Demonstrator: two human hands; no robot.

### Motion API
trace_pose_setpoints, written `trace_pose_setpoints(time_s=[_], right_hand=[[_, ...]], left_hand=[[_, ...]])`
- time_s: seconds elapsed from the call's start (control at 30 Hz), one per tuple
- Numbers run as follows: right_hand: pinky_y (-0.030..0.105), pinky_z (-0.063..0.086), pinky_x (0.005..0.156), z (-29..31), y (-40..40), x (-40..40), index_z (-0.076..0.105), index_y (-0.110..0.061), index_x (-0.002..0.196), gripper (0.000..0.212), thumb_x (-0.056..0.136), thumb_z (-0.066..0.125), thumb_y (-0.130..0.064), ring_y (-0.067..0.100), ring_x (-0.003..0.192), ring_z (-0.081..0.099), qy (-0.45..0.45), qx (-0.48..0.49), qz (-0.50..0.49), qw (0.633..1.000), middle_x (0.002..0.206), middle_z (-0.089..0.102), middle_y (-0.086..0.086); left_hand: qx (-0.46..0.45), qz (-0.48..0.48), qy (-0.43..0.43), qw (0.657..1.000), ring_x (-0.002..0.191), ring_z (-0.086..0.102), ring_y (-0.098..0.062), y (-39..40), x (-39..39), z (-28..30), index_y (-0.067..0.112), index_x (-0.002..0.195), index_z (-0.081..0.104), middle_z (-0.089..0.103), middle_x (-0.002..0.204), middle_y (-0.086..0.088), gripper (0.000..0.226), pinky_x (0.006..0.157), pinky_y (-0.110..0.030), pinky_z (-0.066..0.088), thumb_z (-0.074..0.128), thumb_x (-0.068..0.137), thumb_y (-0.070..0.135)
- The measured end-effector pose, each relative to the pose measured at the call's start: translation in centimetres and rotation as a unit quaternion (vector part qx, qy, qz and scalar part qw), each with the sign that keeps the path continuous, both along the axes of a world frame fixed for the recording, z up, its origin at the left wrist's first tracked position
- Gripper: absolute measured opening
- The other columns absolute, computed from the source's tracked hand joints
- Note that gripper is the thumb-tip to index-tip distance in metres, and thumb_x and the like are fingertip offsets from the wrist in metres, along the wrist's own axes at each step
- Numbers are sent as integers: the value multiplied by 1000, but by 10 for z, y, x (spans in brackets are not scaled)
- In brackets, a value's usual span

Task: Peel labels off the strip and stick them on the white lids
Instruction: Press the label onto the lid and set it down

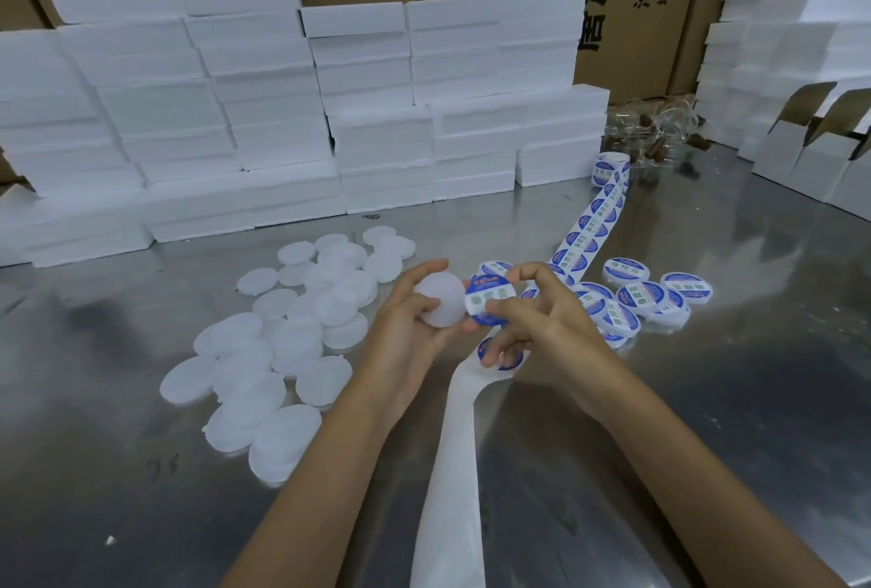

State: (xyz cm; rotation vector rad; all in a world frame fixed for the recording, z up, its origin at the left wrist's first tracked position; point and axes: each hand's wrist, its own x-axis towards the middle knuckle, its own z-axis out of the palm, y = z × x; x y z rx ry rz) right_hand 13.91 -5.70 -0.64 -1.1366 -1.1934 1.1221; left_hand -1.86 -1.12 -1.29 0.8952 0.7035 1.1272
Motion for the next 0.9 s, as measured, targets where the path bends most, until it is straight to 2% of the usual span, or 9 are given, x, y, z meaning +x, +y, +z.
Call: trace_pose_setpoints(time_s=[0.1,0.23,0.33,0.53,0.63,0.7,0.77,0.83,0.9], right_hand=[[31,41,48,-1,6,-13,42,-15,106,25,92,63,-12,30,49,61,-24,21,0,999,76,72,19],[21,37,40,-5,9,-21,41,-13,102,22,94,61,-13,22,39,54,-66,27,-29,997,71,74,11],[19,38,38,-6,9,-21,41,-11,103,22,94,62,-10,22,37,51,-66,34,-41,996,69,73,12],[24,43,39,-7,10,-20,43,-16,99,21,94,62,-10,23,35,50,-53,38,-50,997,67,72,13],[25,42,38,-9,10,-20,44,-21,94,22,92,65,-15,19,34,48,-84,50,-70,993,58,68,7],[24,42,38,-12,9,-19,47,-26,93,23,89,69,-22,15,36,51,-121,61,-99,986,53,65,3],[21,45,45,-15,9,-19,48,-31,97,27,85,72,-30,9,44,59,-155,70,-126,977,55,66,-3],[15,46,53,-20,10,-17,44,-34,108,43,79,76,-41,2,55,63,-200,81,-174,961,61,67,-15],[18,43,57,-21,10,-14,41,-32,112,60,71,73,-62,-2,62,61,-264,80,-225,934,68,61,-33]], left_hand=[[-36,-27,-42,998,104,66,-38,-5,5,5,5,121,61,65,116,-25,30,93,-48,54,45,99,16],[-50,-34,-39,997,106,61,-36,-8,9,7,6,119,63,66,112,-22,46,89,-44,49,36,104,41],[-46,-29,-41,998,108,55,-36,-10,12,9,5,118,62,64,113,-22,48,85,-40,43,33,105,41],[-30,-29,-26,999,107,58,-33,-12,15,9,8,114,64,66,112,-18,45,81,-35,48,33,106,40],[-15,-36,-10,999,100,64,-29,-13,18,9,10,109,66,69,107,-16,43,78,-35,54,32,106,38],[-7,-38,-1,999,93,66,-27,-14,21,8,12,105,66,69,104,-15,41,73,-36,56,33,106,36],[-4,-36,5,999,90,65,-28,-14,22,8,13,103,65,68,105,-16,40,72,-36,54,33,106,36],[-13,-30,-10,999,91,69,-29,-14,20,8,11,104,64,71,104,-17,36,79,-36,58,37,104,35],[-43,-32,-55,997,99,69,-35,-15,18,11,5,110,60,72,106,-22,36,89,-42,57,40,103,34]])
